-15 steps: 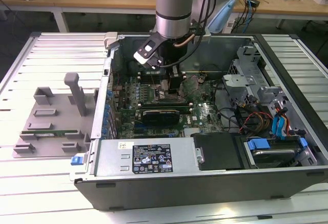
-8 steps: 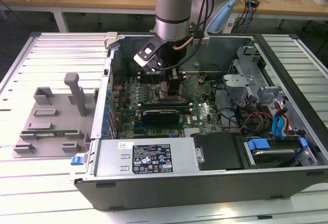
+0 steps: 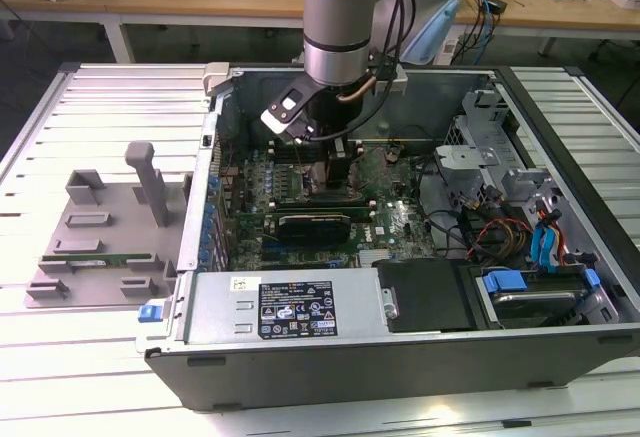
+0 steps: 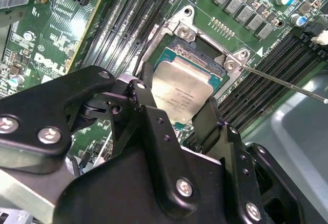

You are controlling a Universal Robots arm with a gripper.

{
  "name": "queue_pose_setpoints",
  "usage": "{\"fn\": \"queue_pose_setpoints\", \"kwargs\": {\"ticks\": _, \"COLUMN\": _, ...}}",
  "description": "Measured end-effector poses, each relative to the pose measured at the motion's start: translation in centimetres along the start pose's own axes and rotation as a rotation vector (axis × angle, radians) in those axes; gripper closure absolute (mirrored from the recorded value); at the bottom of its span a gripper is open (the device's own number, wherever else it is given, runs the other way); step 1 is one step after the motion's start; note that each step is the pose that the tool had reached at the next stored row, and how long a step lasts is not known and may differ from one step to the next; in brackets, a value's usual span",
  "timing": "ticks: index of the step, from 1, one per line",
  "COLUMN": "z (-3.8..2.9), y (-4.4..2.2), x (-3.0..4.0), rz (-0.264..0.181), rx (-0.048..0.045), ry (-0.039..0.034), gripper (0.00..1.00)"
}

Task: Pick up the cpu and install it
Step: 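Place the cpu into insertion slot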

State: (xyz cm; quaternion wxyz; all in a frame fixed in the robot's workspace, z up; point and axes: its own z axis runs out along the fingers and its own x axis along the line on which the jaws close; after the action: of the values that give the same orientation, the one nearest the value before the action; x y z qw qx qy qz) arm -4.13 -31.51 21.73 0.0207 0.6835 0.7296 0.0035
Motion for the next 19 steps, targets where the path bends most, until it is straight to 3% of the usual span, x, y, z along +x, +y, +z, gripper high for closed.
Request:
{"fn": "queue_pose_setpoints", "kwargs": {"ticks": 6, "z": 0.22, "y": 0.06, "x": 0.27, "rz": 0.003, "rx": 0.0012, "ry": 0.0, "gripper": 0.45}}
{"fn": "queue_pose_setpoints", "kwargs": {"ticks": 11, "z": 0.4, "y": 0.13, "x": 0.27, "rz": 0.044, "rx": 0.0024, "ry": -0.0017, "gripper": 0.45}}
{"fn": "queue_pose_setpoints", "kwargs": {"ticks": 15, "z": 0.44, "y": 0.16, "x": 0.27, "rz": 0.044, "rx": 0.0033, "ry": -0.0135, "gripper": 0.45}}
{"fn": "queue_pose_setpoints", "kwargs": {"ticks": 19, "z": 0.47, "y": 0.16, "x": 0.32, "rz": 0.044, "rx": 0.0034, "ry": -0.0142, "gripper": 0.45}}
